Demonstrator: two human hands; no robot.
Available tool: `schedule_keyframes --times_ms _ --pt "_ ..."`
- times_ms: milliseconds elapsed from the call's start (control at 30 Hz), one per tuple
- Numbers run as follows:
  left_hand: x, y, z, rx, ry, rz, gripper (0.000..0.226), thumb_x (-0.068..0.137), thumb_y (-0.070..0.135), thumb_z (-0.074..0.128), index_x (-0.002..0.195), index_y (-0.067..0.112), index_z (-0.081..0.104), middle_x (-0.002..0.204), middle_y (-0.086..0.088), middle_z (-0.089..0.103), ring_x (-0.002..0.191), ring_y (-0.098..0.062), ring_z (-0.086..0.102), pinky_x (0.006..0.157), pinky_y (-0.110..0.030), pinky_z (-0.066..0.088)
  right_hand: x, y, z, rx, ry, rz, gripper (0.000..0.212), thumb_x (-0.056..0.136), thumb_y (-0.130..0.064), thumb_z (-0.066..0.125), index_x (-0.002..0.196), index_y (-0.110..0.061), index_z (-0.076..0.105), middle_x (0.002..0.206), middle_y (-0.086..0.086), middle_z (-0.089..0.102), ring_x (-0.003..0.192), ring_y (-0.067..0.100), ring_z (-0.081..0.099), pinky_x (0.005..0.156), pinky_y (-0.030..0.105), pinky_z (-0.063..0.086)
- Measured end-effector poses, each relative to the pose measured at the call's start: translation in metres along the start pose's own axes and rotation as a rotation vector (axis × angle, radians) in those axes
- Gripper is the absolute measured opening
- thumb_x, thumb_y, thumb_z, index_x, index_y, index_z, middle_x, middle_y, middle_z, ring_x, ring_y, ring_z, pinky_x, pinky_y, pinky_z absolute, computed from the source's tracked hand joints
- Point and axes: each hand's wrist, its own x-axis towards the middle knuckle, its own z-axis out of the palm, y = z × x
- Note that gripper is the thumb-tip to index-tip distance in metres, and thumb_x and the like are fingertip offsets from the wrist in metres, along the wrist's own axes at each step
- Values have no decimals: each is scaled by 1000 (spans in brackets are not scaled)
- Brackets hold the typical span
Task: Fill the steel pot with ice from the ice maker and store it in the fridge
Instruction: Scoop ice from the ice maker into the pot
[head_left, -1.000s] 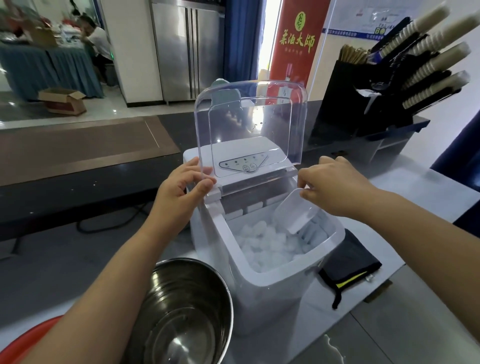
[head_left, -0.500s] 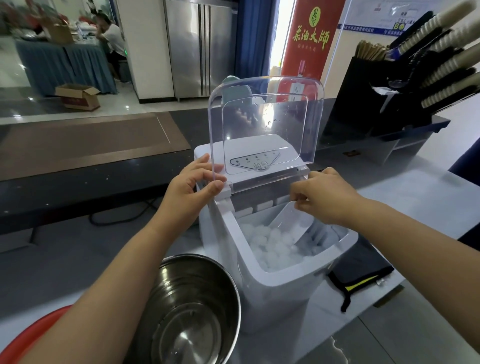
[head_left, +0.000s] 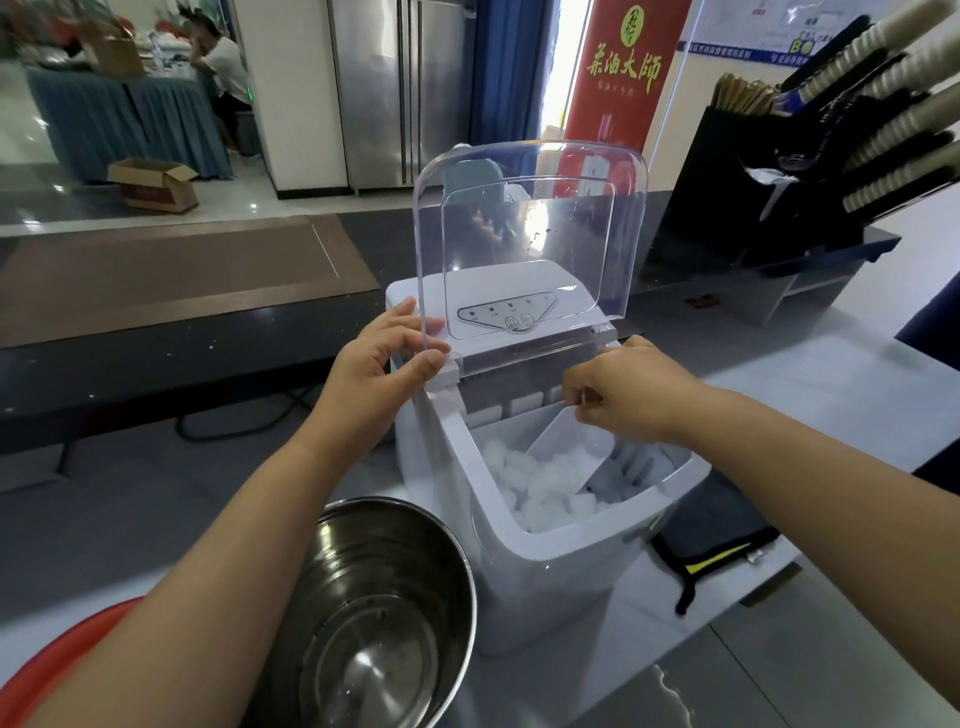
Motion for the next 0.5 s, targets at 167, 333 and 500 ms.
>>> schedule_keyframes --times_ms 167,333,500 --pt "0 0 2 2 9 -9 12 88 17 61 91 9 70 115 18 61 134 0 36 115 -36 28 0 -16 16 45 -48 -42 10 89 -25 53 96 -26 62 81 -12 56 89 20 57 91 29 38" --pt "0 1 2 0 15 -13 13 88 16 62 91 6 70 114 16 62 133 1 36 114 -33 29 -5 -9 7 119 -101 17 5 89 -26 55 86 -29 57 71 -15 51 82 18 48 73 22 31" --pt "-1 2 3 -18 26 -26 12 87 16 62 90 7 70 115 13 63 132 0 37 112 -29 29 -3 -10 8 179 -95 61 12 88 -24 56 96 -26 65 81 -12 56 84 17 51 71 23 34"
